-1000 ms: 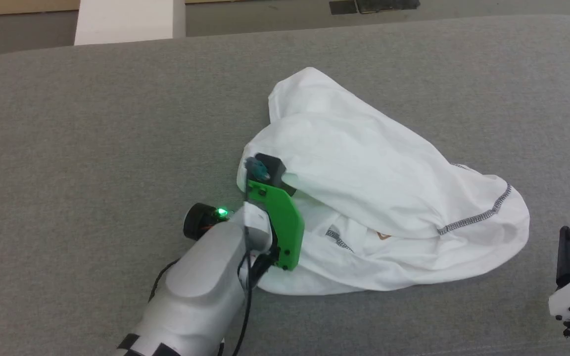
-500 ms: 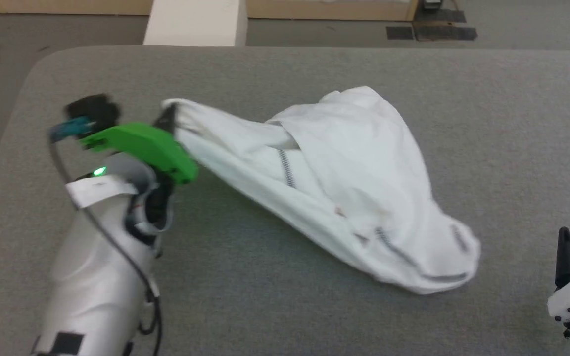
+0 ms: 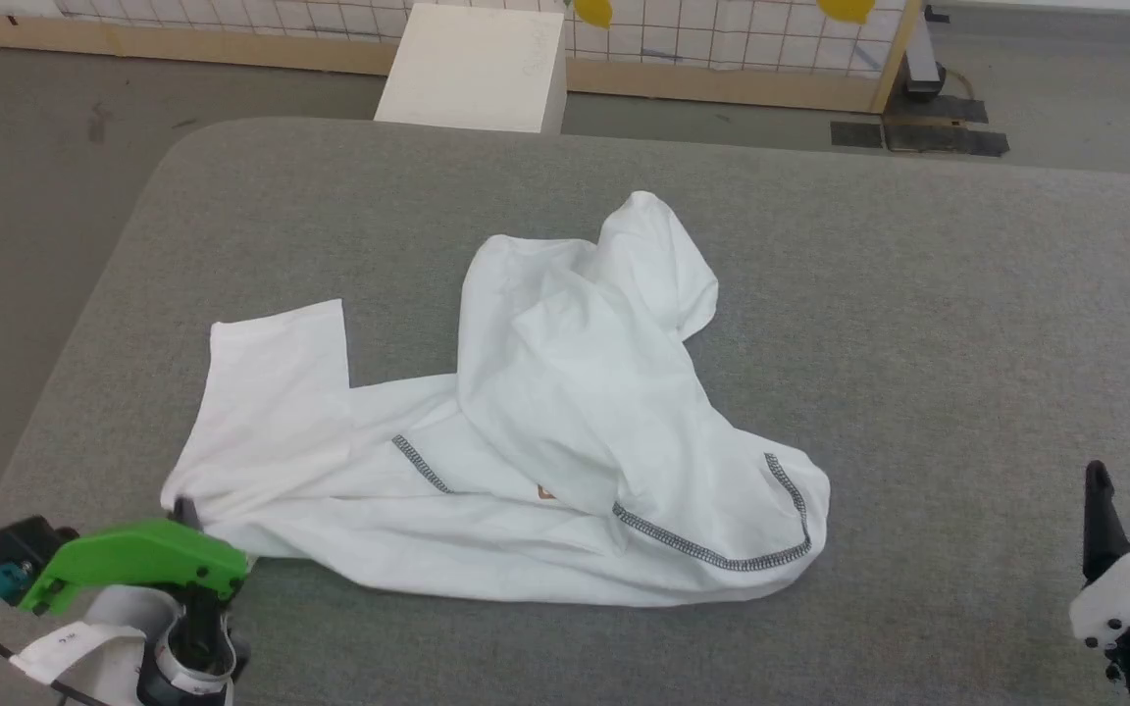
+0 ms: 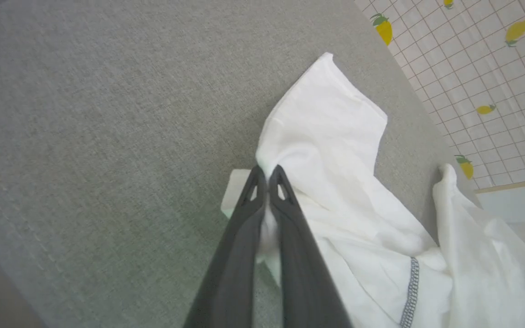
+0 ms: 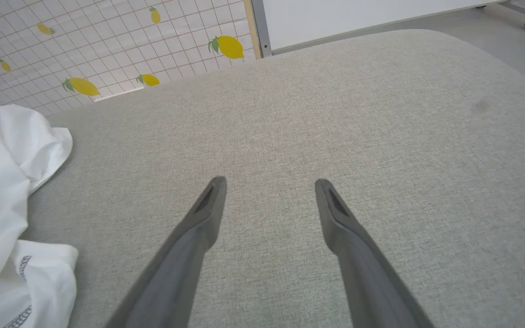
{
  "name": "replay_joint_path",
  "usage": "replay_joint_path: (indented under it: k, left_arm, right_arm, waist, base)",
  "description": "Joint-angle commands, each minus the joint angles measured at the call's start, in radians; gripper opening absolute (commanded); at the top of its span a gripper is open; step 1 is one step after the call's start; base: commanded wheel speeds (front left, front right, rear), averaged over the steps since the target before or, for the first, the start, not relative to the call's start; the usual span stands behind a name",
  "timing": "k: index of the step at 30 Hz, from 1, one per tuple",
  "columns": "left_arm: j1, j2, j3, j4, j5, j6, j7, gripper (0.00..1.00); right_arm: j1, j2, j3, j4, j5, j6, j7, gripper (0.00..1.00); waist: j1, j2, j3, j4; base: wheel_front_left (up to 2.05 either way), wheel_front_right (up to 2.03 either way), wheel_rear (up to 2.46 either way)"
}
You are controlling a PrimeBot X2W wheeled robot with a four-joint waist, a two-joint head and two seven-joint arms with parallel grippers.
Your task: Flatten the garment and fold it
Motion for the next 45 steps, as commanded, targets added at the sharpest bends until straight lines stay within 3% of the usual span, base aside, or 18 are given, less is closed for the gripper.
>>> replay_joint_path:
  k: [1, 3, 8, 15, 23, 27, 34, 35, 36, 37, 45]
  left_arm:
    - [-0.002, 0.004, 0.007, -0.024, -0.001, -0.017, -0.020, 1.00]
    - [-0.004, 0.020, 0.001, -0.066, 0.029, -0.050, -0.074, 1.00]
    - [0.023, 0.080, -0.062, -0.217, 0.255, -0.110, -0.251, 1.00]
    - [0.132, 0.020, -0.074, -0.345, 0.504, -0.139, -0.263, 1.00]
    - [0.158, -0.051, -0.073, -0.294, 0.579, -0.191, -0.264, 1.00]
    - [0.143, -0.081, -0.065, -0.278, 0.595, -0.216, -0.264, 1.00]
    - [0.115, -0.116, -0.045, -0.255, 0.620, -0.251, -0.264, 1.00]
    - [0.113, -0.120, -0.041, -0.253, 0.624, -0.255, -0.264, 1.00]
    - [0.113, -0.123, -0.038, -0.251, 0.626, -0.258, -0.264, 1.00]
    - [0.113, -0.127, -0.033, -0.249, 0.629, -0.262, -0.264, 1.00]
    - [0.110, -0.143, -0.010, -0.230, 0.638, -0.283, -0.264, 1.00]
  right_arm:
    - [0.009, 0.000, 0.011, -0.008, -0.005, -0.001, 0.004, 1.00]
    - [0.002, 0.000, 0.031, -0.016, -0.009, -0.001, 0.007, 1.00]
    - [-0.029, 0.000, 0.137, -0.038, -0.018, -0.001, 0.034, 1.00]
    - [-0.113, 0.000, 0.403, -0.056, -0.041, -0.001, 0.134, 1.00]
    - [-0.245, 0.000, 0.749, 0.019, -0.031, -0.001, 0.325, 1.00]
    - [-0.296, 0.000, 0.818, 0.076, -0.055, -0.001, 0.409, 1.00]
    - [-0.345, 0.000, 0.852, 0.151, -0.084, -0.001, 0.434, 1.00]
    - [-0.347, 0.000, 0.851, 0.157, -0.086, -0.001, 0.434, 0.46]
    - [-0.349, 0.000, 0.850, 0.160, -0.089, -0.001, 0.431, 0.14]
    - [-0.351, 0.000, 0.850, 0.162, -0.090, -0.001, 0.427, 0.00]
    - [-0.353, 0.000, 0.812, 0.120, -0.037, -0.001, 0.380, 0.00]
  waist:
    - [0.0000, 0.0000, -0.002, 0.005]
    - [0.0000, 0.0000, -0.005, 0.006]
    - [0.0000, 0.0000, -0.014, 0.006]
    - [0.0000, 0.0000, 0.003, 0.021]
    - [0.0000, 0.0000, 0.038, 0.068]
    - [0.0000, 0.0000, 0.061, 0.094]
    - [0.0000, 0.0000, 0.085, 0.123]
    - [0.0000, 0.0000, 0.086, 0.124]
    - [0.0000, 0.0000, 0.086, 0.124]
    - [0.0000, 0.0000, 0.086, 0.123]
    - [0.0000, 0.0000, 0.074, 0.093]
  base:
    - [0.00, 0.00, 0.00]
    - [0.00, 0.00, 0.00]
    - [0.00, 0.00, 0.00]
    - [0.00, 0.00, 0.00]
    - [0.00, 0.00, 0.00]
    - [0.00, 0.00, 0.00]
    - [0.00, 0.00, 0.00]
    - [0.00, 0.00, 0.00]
    - [0.00, 0.00, 0.00]
    - [0.00, 0.00, 0.00]
    - [0.00, 0.00, 0.00]
